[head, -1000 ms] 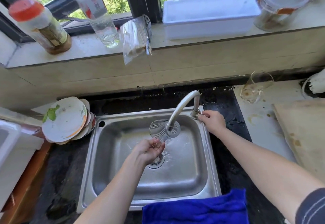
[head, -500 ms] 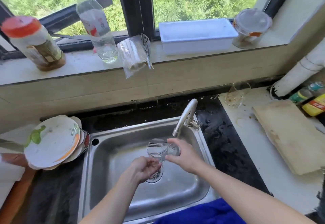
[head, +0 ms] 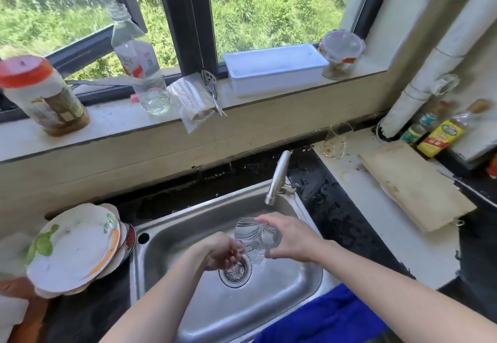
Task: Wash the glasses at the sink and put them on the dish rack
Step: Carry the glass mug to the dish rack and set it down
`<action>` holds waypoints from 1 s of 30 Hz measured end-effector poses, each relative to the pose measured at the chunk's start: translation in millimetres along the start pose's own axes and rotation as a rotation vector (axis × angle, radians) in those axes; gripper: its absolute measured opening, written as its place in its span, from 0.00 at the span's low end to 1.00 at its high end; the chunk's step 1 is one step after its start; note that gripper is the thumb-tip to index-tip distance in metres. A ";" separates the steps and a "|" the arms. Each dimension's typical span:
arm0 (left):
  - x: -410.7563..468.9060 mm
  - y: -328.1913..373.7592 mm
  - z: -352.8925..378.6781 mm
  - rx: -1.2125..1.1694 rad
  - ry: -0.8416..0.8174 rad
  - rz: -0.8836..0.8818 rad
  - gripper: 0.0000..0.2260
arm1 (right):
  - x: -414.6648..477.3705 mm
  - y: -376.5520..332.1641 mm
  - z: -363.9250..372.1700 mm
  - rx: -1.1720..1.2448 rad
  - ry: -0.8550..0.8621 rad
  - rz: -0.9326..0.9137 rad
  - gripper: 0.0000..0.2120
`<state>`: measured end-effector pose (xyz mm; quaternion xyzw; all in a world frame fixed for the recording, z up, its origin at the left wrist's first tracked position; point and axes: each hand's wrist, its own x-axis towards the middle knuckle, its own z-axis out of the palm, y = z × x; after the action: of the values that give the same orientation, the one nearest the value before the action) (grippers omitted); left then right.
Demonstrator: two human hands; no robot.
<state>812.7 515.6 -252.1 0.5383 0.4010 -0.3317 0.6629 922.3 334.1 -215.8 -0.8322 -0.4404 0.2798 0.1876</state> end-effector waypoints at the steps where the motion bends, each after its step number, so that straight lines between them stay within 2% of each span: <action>1: 3.2 0.7 1.8 -0.002 -0.010 -0.015 0.13 | -1.7 2.8 0.0 -0.012 -0.002 0.014 0.38; 5: 12.7 0.1 15.1 -0.019 -0.055 -0.051 0.13 | -7.2 14.1 -0.4 -0.057 -0.001 0.061 0.37; 9: 25.7 1.0 25.7 0.035 0.047 0.010 0.14 | -22.7 32.8 4.4 0.056 0.094 0.245 0.37; 12: 33.6 12.3 49.5 0.106 0.067 0.075 0.13 | -53.4 49.4 5.1 0.315 0.188 0.421 0.30; 15: 32.6 25.7 93.5 0.156 -0.028 0.118 0.11 | -93.3 65.5 1.0 0.550 0.279 0.515 0.19; 20: 25.0 33.4 194.4 0.087 -0.163 0.152 0.10 | -187.5 95.0 -6.2 0.761 0.525 0.588 0.16; 21: 23.5 33.3 217.1 0.097 -0.179 0.153 0.12 | -210.2 101.8 -4.8 0.805 0.573 0.591 0.18; 24: 18.5 25.3 293.5 0.158 -0.265 0.149 0.14 | -284.4 126.8 6.6 0.963 0.720 0.576 0.35; 27: 11.0 4.9 377.7 0.244 -0.342 0.137 0.18 | -366.0 149.1 21.0 1.081 0.879 0.615 0.36; 30: 4.2 -25.4 465.0 0.356 -0.426 0.111 0.16 | -451.6 167.7 35.8 1.135 1.010 0.692 0.39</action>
<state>873.6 54.9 -221.3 0.5856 0.1582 -0.4657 0.6444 799.3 -132.7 -201.5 -0.7249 0.1853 0.0941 0.6567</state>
